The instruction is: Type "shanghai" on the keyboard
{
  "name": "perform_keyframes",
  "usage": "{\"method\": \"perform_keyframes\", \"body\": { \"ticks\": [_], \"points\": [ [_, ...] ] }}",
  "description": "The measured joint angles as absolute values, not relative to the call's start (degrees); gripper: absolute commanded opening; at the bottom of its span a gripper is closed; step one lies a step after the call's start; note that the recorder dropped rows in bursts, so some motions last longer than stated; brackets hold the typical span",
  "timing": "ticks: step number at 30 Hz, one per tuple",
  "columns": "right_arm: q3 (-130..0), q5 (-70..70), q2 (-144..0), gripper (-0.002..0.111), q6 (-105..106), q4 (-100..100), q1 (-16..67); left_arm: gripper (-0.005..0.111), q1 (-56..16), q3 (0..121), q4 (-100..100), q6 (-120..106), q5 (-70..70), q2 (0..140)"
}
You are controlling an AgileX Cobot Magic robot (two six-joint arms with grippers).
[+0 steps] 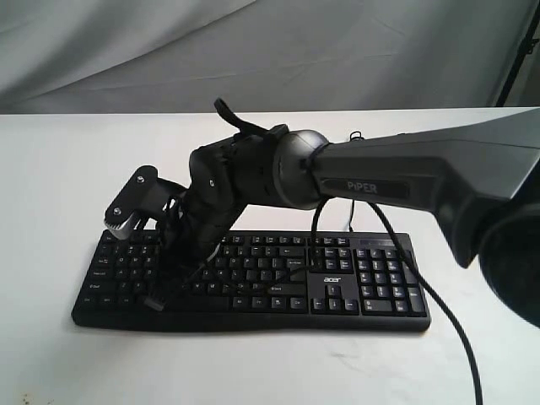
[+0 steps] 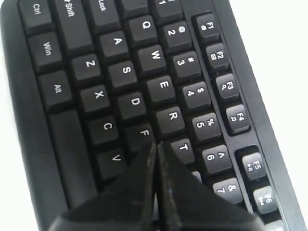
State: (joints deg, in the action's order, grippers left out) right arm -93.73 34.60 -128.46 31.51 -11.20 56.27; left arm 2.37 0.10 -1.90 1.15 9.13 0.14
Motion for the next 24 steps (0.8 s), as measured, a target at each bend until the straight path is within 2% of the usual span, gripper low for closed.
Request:
{"method": "perform_keyframes", "body": {
  "ticks": [24],
  "points": [
    [-93.14,36.91,-127.75,0.000,31.56,-9.93,54.28,0.000,2.37,0.10,-1.90,1.15,9.13,0.14]
  ]
}}
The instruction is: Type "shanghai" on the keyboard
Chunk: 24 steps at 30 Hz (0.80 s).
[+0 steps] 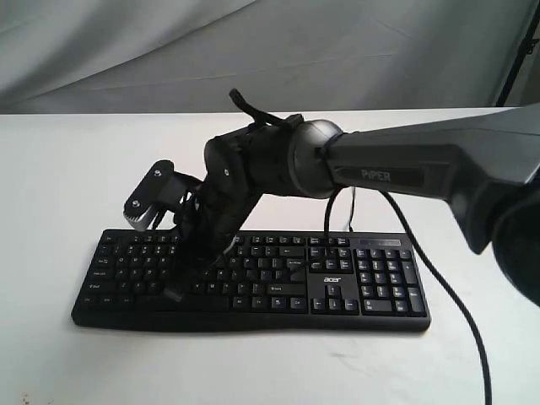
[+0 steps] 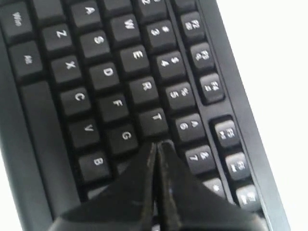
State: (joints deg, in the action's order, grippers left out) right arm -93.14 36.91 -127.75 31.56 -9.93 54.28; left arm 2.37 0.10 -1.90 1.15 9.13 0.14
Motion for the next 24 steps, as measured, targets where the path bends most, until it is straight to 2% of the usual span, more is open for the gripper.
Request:
{"method": "perform_keyframes", "body": {
  "ticks": [6,24],
  "points": [
    [-88.95,33.11,-125.13,0.000,31.56,-9.77,54.21,0.000,2.37,0.10,-1.90,1.15,9.13,0.14],
    [-88.58,32.35,-126.02,0.000,34.58,-13.74,54.21,0.000,2.37,0.10,-1.90,1.15,9.13,0.14]
  ]
}}
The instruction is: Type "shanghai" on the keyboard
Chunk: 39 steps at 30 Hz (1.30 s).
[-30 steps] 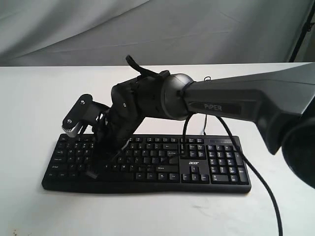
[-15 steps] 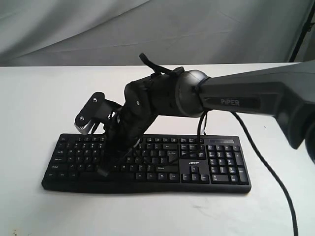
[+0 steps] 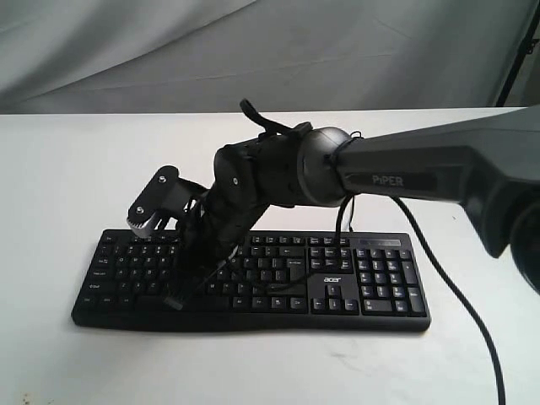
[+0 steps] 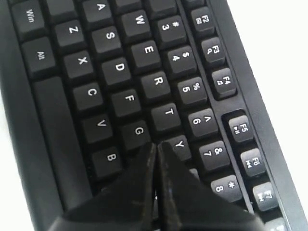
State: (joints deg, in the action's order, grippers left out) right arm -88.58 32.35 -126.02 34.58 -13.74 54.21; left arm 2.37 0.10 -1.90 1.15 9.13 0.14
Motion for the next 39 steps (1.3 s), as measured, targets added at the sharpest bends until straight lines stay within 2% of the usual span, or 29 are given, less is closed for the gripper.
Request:
{"method": "perform_keyframes", "body": {
  "ticks": [39],
  "points": [
    [-90.62,32.40,-126.40,0.000,36.28,-14.89,54.21,0.000,2.37,0.10,-1.90,1.15,9.13,0.14]
  ]
}}
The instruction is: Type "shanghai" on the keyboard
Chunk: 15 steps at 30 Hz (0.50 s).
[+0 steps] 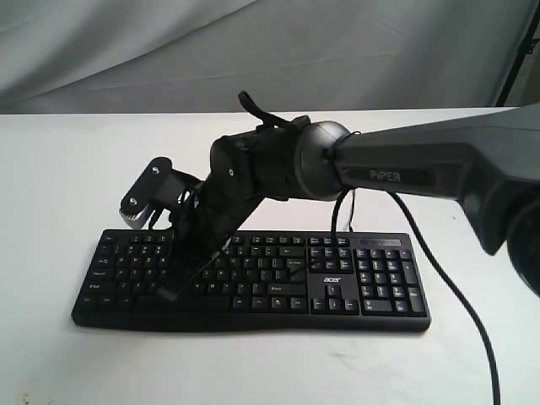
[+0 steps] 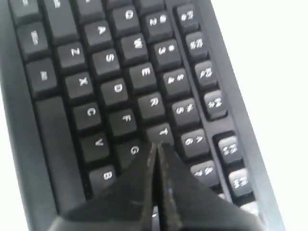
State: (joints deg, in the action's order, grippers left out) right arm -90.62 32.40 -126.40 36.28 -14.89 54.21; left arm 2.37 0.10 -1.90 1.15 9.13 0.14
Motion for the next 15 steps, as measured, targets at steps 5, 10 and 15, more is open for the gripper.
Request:
{"method": "perform_keyframes", "body": {
  "ticks": [5,10,15],
  "points": [
    [-95.90,34.88,-127.80,0.000,36.28,-13.95,54.66,0.000,2.37,0.10,-1.90,1.15,9.13,0.14],
    [-102.85,38.90,-131.51,0.000,36.62,-13.23,55.90,0.000,2.37,0.10,-1.90,1.15,9.13,0.14],
    [-110.81,43.29,-135.98,0.000,36.75,-13.23,57.05,0.000,2.37,0.10,-1.90,1.15,9.13,0.14]
  ]
}}
